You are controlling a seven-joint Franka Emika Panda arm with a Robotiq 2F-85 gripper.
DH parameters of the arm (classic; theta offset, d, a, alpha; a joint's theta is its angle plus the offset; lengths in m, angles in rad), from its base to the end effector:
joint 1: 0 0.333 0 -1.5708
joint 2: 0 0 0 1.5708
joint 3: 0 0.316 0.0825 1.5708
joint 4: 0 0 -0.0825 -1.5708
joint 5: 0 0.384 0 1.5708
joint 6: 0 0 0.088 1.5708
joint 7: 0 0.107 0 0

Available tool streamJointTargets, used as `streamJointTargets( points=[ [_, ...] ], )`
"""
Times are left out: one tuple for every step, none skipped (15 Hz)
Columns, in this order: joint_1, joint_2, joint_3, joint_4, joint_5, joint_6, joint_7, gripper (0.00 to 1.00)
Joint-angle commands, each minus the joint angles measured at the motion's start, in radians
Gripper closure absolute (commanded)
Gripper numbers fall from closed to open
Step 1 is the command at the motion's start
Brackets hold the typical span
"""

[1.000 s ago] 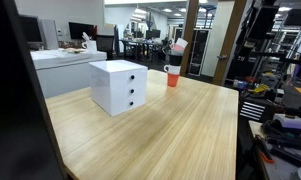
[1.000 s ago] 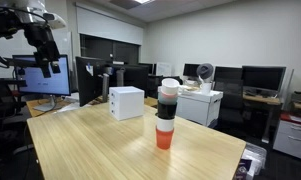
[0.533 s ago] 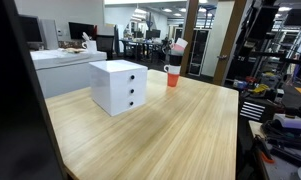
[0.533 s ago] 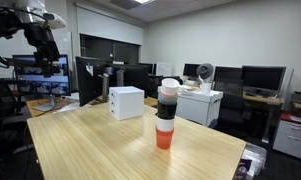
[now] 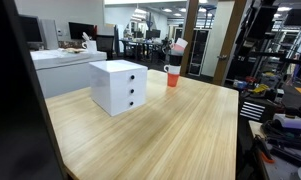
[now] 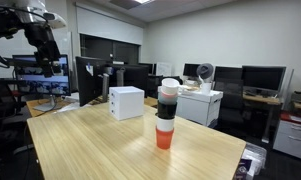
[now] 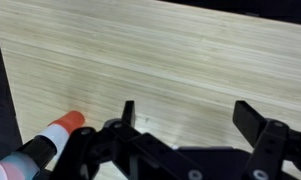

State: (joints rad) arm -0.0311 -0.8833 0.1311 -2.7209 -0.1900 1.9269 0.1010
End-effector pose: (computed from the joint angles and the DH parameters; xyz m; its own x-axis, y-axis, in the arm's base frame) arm 0.2980 0.0171 0.4774 0.9946 0.0286 0.0998 0.0004 -0.9624 0.2716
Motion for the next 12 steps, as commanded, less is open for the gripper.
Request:
streamJointTargets(
  points=[
    [-0.040,0.069,-0.027,0.018,-0.077,0.070,0.007,0.00],
    [-0.055,0.096,-0.039,0.027,-0.100,0.098,0.005,0.00],
    [-0.072,0.126,-0.051,0.035,-0.123,0.136,0.006,0.00],
    [-0.090,0.174,-0.072,0.054,-0.144,0.179,-0.002,0.00],
    [-0.101,0.207,-0.088,0.068,-0.156,0.213,-0.007,0.00],
    [-0.106,0.251,-0.118,0.095,-0.150,0.243,-0.027,0.00],
    [-0.109,0.297,-0.149,0.126,-0.137,0.270,-0.048,0.00],
    [-0.110,0.343,-0.179,0.163,-0.118,0.286,-0.068,0.00],
    [-0.105,0.392,-0.210,0.207,-0.096,0.292,-0.090,0.00],
    [-0.106,0.437,-0.237,0.249,-0.082,0.307,-0.105,0.00],
    [-0.106,0.480,-0.260,0.294,-0.071,0.319,-0.123,0.00],
    [-0.101,0.517,-0.282,0.336,-0.049,0.319,-0.143,0.00]
  ],
)
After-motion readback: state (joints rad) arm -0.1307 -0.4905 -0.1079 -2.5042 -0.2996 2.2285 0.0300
